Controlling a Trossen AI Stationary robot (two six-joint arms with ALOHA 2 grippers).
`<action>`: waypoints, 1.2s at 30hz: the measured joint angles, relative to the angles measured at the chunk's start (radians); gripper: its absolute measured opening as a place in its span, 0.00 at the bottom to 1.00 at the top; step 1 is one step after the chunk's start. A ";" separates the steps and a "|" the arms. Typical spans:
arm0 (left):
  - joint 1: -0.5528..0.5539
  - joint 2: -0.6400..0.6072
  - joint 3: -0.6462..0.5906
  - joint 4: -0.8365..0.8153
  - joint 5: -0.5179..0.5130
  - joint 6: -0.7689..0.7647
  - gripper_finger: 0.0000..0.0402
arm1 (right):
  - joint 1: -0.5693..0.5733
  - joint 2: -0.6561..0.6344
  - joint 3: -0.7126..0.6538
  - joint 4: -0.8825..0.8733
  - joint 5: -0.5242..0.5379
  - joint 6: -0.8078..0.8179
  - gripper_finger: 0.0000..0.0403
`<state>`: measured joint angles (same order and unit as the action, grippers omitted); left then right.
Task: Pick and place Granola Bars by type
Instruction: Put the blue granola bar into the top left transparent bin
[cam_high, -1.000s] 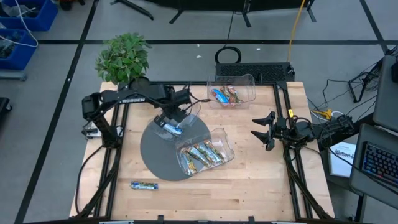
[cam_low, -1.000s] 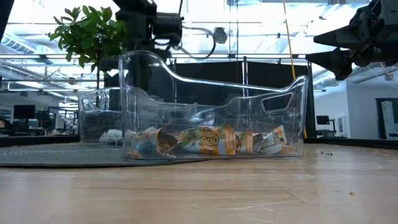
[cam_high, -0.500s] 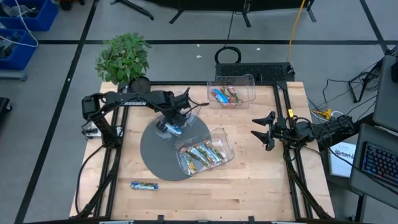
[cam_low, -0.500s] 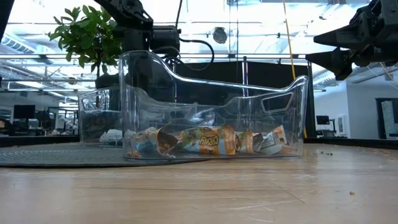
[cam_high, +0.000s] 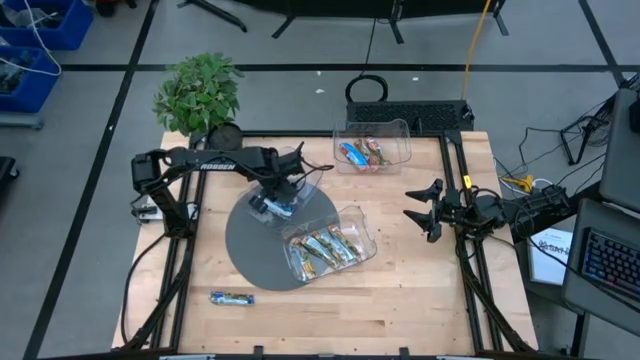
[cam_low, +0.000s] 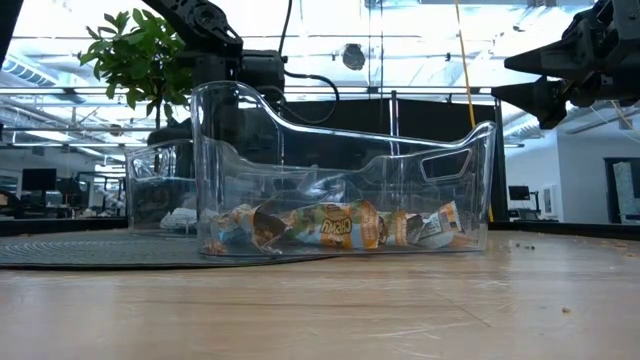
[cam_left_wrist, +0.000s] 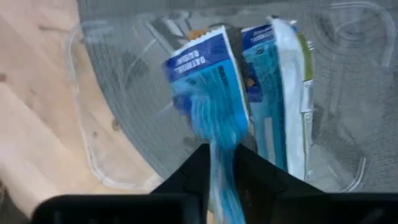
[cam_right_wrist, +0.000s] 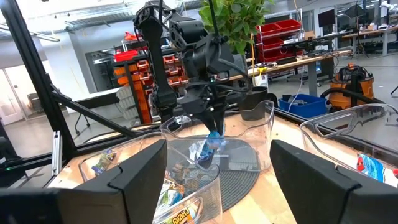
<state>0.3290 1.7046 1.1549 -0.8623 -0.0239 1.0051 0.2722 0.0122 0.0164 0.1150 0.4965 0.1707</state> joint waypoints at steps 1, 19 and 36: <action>0.000 0.000 0.000 0.000 -0.005 -0.008 0.20 | 0.000 0.000 0.000 0.000 0.000 0.000 0.69; 0.001 -0.003 0.062 -0.093 -0.095 -0.166 0.54 | 0.000 0.000 0.000 0.000 0.000 0.000 0.69; -0.091 -0.065 0.371 -0.250 -0.380 -0.460 0.58 | 0.000 0.000 0.000 0.000 0.000 0.000 0.69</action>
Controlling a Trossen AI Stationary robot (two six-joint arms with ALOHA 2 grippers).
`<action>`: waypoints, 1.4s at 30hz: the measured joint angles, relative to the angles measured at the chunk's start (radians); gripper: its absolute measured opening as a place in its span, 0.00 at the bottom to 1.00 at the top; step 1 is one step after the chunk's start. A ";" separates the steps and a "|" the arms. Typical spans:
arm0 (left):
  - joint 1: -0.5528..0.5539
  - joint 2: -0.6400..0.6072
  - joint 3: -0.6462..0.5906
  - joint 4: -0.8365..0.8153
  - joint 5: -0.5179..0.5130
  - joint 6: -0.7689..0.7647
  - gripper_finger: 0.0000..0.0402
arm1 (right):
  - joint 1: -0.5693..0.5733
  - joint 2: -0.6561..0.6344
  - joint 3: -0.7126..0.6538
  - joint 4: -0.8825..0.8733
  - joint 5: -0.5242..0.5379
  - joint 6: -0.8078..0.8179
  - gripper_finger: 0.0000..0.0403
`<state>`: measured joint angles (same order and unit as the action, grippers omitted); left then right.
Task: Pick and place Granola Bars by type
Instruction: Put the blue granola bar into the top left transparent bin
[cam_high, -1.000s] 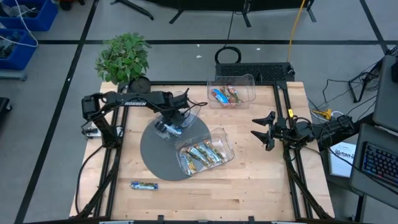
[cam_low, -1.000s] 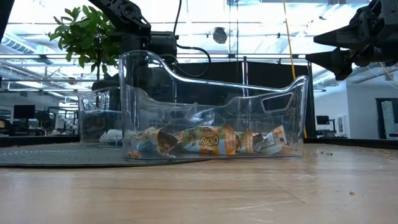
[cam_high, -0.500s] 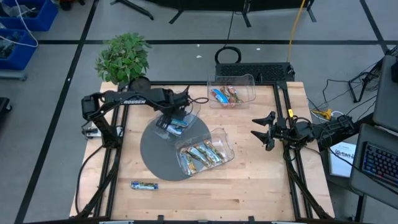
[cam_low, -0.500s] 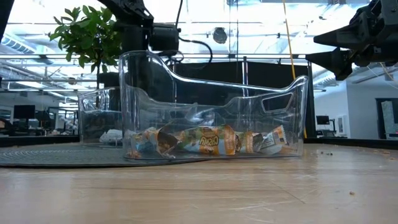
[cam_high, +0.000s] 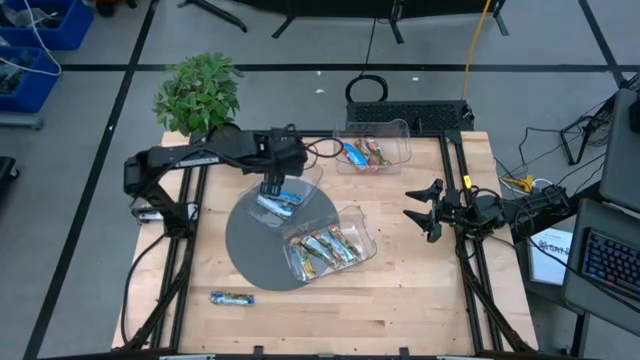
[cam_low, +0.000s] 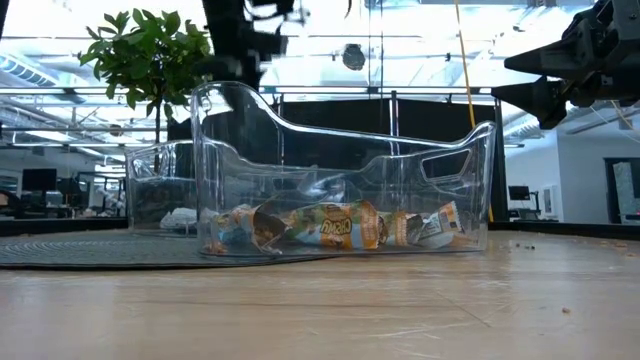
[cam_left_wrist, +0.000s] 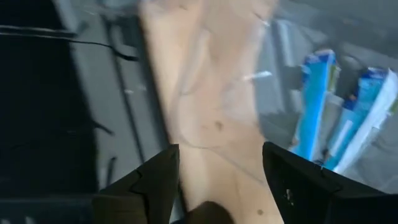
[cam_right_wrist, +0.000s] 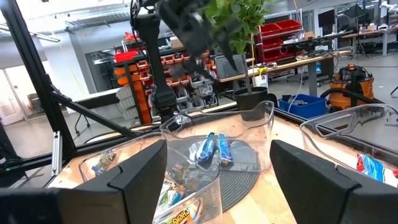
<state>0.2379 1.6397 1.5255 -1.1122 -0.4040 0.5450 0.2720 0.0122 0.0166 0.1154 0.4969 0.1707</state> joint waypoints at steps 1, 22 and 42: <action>-0.016 -0.010 0.014 0.001 -0.027 -0.007 0.58 | 0.000 0.000 0.000 0.000 0.000 0.000 0.69; -0.434 -0.186 -0.107 -0.317 -0.130 -0.636 0.57 | 0.000 0.000 0.000 0.000 0.000 0.000 0.69; -0.784 -0.302 -0.354 -0.183 0.259 -1.100 0.57 | 0.000 0.000 0.000 0.000 0.000 0.000 0.69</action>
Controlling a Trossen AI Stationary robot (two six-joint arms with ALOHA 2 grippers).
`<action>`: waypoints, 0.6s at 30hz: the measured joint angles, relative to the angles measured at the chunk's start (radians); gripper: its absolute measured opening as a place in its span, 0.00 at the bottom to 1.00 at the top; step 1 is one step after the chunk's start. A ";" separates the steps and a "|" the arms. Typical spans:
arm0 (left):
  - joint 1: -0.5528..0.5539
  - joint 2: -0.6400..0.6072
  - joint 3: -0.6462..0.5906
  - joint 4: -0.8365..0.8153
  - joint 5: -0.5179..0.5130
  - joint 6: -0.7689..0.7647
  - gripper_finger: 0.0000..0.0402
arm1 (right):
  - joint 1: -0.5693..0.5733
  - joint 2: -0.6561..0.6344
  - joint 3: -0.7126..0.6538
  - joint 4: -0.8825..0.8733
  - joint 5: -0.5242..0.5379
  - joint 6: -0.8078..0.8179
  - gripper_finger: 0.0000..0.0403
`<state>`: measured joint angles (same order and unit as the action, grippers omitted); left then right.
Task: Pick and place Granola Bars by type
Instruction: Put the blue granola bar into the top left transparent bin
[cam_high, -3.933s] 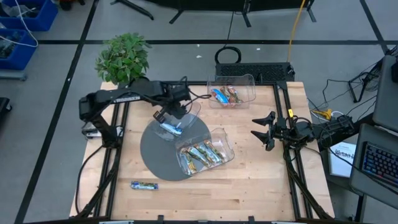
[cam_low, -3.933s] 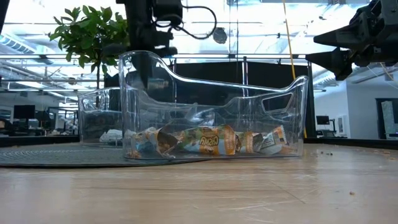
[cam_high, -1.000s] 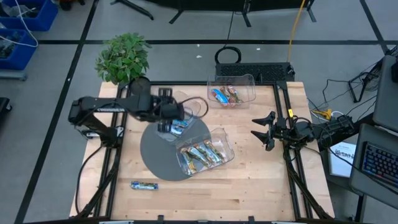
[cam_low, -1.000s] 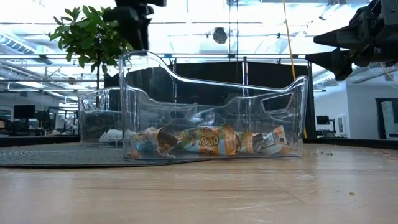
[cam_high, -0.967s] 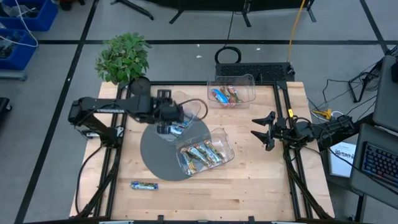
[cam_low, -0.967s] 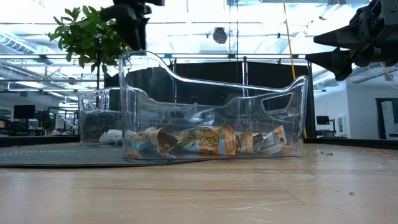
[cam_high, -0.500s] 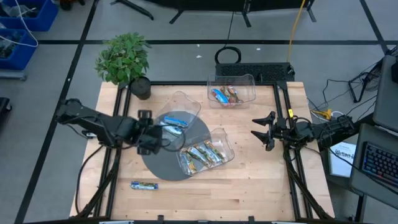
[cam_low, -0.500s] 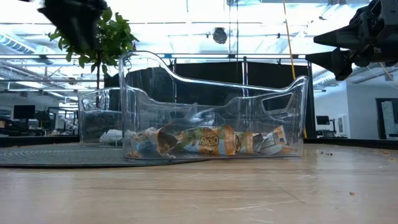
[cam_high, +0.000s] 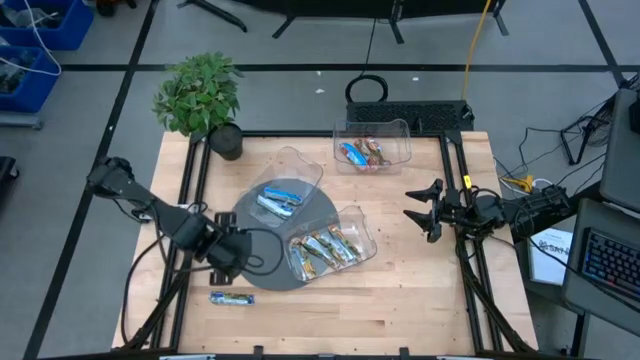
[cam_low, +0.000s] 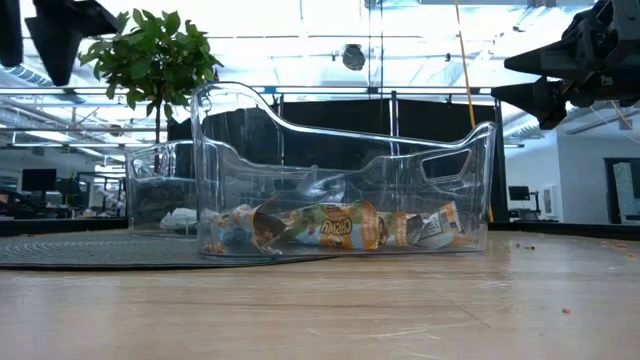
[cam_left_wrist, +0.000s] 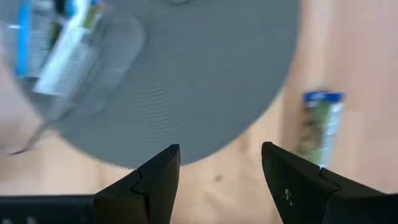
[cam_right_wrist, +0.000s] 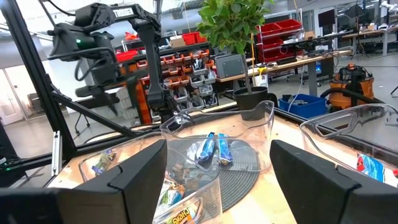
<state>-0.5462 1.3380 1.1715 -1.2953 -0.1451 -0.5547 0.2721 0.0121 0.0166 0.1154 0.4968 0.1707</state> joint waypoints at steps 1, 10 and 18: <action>-0.008 0.000 -0.002 0.016 0.016 -0.017 0.57 | 0.000 0.000 0.000 0.000 0.000 0.000 0.69; -0.077 0.000 -0.055 0.147 0.202 -0.143 0.57 | 0.000 0.000 0.000 0.000 0.000 0.000 0.69; -0.205 0.001 -0.247 0.382 0.235 -0.288 0.57 | 0.000 0.000 0.000 0.000 0.000 0.000 0.69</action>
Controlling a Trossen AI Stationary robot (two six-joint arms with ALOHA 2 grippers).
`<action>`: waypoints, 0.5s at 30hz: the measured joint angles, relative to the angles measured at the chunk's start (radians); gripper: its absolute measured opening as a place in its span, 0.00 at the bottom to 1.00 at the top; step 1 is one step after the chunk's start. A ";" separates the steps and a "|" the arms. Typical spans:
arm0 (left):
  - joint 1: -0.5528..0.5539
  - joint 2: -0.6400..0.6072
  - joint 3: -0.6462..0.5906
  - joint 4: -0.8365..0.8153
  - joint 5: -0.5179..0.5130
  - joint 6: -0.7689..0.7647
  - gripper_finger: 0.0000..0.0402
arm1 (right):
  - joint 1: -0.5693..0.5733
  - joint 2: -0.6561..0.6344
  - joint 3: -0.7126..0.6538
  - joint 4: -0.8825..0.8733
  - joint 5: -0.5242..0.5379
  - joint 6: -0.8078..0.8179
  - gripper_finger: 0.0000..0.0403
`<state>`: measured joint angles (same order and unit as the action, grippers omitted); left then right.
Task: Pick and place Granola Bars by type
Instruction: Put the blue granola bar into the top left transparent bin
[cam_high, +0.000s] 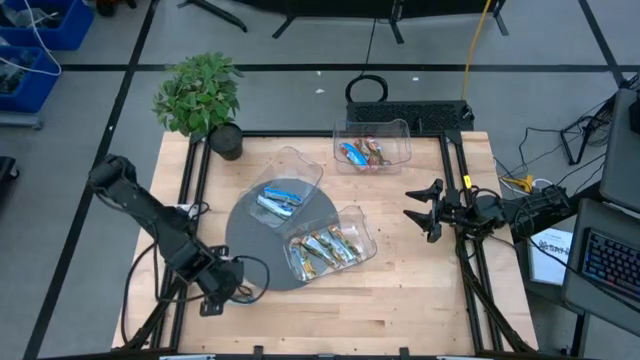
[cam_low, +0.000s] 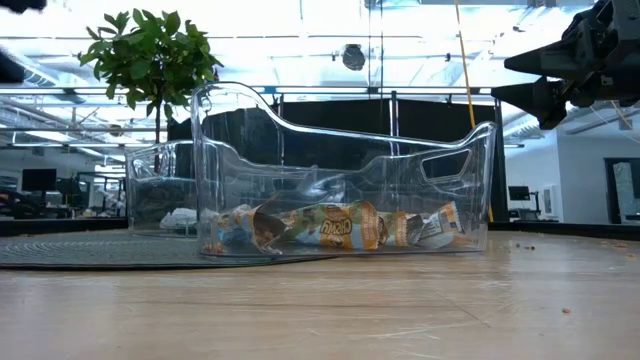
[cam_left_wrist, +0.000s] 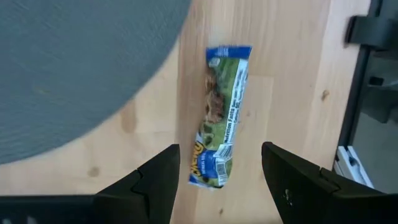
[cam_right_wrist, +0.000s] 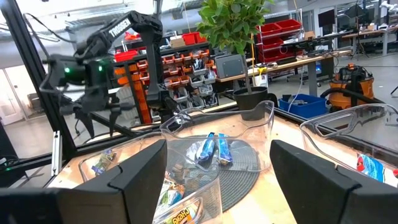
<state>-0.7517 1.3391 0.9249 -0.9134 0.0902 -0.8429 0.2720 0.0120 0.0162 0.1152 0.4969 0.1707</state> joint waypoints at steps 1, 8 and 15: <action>-0.009 0.000 -0.023 0.032 0.004 -0.018 0.57 | 0.000 0.000 0.000 0.000 0.000 0.000 0.69; -0.039 0.000 -0.136 0.192 0.010 -0.077 0.57 | 0.000 0.000 0.000 0.000 0.000 0.000 0.69; -0.060 0.018 -0.193 0.318 0.007 -0.083 0.57 | 0.000 0.000 0.000 0.000 0.000 0.000 0.69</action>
<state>-0.8114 1.3574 0.7317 -0.5950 0.0971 -0.9261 0.2721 0.0121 0.0164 0.1152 0.4967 0.1709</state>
